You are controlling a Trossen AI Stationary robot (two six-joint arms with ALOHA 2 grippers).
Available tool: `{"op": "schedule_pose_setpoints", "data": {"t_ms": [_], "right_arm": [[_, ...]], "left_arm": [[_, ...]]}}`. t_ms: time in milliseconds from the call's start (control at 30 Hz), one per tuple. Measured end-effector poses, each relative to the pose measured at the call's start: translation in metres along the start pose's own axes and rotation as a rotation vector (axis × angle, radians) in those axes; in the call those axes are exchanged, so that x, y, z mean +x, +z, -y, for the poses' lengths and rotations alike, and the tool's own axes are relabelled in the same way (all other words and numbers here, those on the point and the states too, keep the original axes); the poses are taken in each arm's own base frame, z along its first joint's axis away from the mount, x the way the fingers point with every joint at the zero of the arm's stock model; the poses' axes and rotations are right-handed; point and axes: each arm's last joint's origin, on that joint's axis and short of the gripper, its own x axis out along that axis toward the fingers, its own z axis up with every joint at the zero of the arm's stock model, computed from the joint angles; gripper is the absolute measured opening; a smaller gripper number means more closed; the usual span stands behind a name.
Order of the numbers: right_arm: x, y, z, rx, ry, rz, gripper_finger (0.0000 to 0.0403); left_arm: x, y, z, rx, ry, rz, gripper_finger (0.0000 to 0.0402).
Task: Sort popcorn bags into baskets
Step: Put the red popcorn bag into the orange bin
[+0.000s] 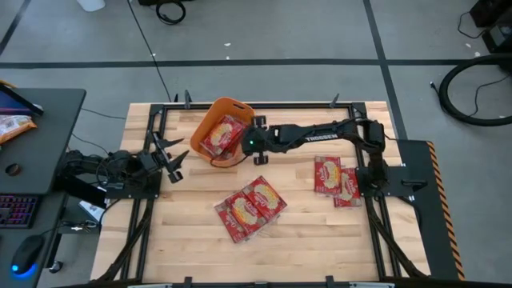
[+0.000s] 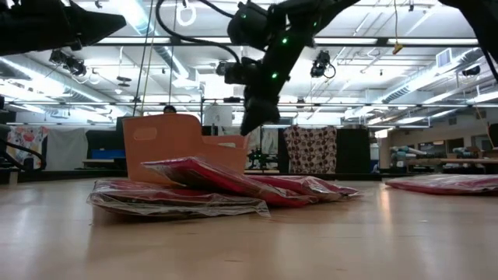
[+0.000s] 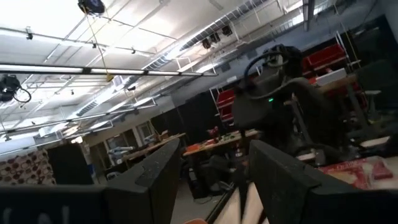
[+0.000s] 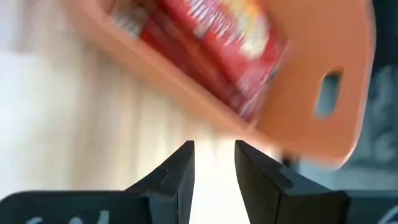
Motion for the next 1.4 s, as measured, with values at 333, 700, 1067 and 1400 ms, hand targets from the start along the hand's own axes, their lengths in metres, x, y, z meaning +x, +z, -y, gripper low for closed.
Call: {"op": "schedule_pose_setpoints", "data": {"t_ms": [333,700,1067,1400], "right_arm": [[-0.029,-0.024,-0.023,0.340,0.098,-0.296,0.0119],[-0.046,-0.086,-0.051,0.439,0.119,-0.767,0.0119],[-0.087,-0.146,-0.056,0.800,0.152,-0.684,0.0121],[-0.091,-0.163,-0.059,0.891,0.099,-0.696,0.0156]], "left_arm": [[0.000,0.001,0.000,-0.228,0.003,0.007,0.0194],[0.000,-0.004,0.002,-0.427,-0.016,-0.036,0.0194],[0.000,-0.005,0.003,-0.455,-0.018,-0.056,0.0194],[0.000,-0.006,0.003,-0.454,0.000,-0.061,0.0194]]}}
